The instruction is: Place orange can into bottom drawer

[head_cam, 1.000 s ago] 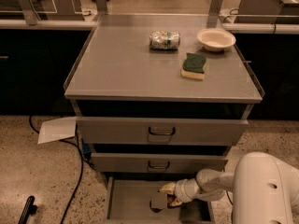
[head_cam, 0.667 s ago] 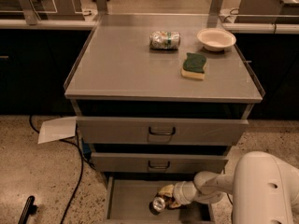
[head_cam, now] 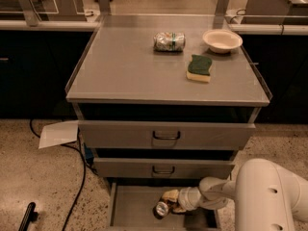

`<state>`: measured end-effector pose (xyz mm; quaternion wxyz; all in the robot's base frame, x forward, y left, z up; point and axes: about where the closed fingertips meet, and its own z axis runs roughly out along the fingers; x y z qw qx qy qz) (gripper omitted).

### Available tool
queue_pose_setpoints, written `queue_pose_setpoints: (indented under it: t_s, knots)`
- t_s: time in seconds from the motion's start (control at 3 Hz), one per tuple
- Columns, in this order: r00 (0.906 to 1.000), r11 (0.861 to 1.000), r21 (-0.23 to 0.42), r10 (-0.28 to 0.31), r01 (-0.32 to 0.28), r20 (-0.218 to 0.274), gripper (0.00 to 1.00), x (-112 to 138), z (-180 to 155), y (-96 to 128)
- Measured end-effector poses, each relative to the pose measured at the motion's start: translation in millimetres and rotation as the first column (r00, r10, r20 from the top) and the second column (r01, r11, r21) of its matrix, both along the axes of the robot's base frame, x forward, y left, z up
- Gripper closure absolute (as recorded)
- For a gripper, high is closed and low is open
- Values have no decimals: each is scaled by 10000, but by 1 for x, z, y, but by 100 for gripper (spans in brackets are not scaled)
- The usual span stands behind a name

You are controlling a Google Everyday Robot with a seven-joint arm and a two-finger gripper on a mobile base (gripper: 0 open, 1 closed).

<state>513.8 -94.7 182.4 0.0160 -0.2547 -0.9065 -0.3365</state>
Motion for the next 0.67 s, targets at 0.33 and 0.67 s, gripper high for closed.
queue_pose_setpoints:
  t_s: [0.33,0.67]
  knots:
    - [10000,10000,1,1,-1,-1,0,0,0,0]
    - [10000,10000,1,1,-1,-1,0,0,0,0]
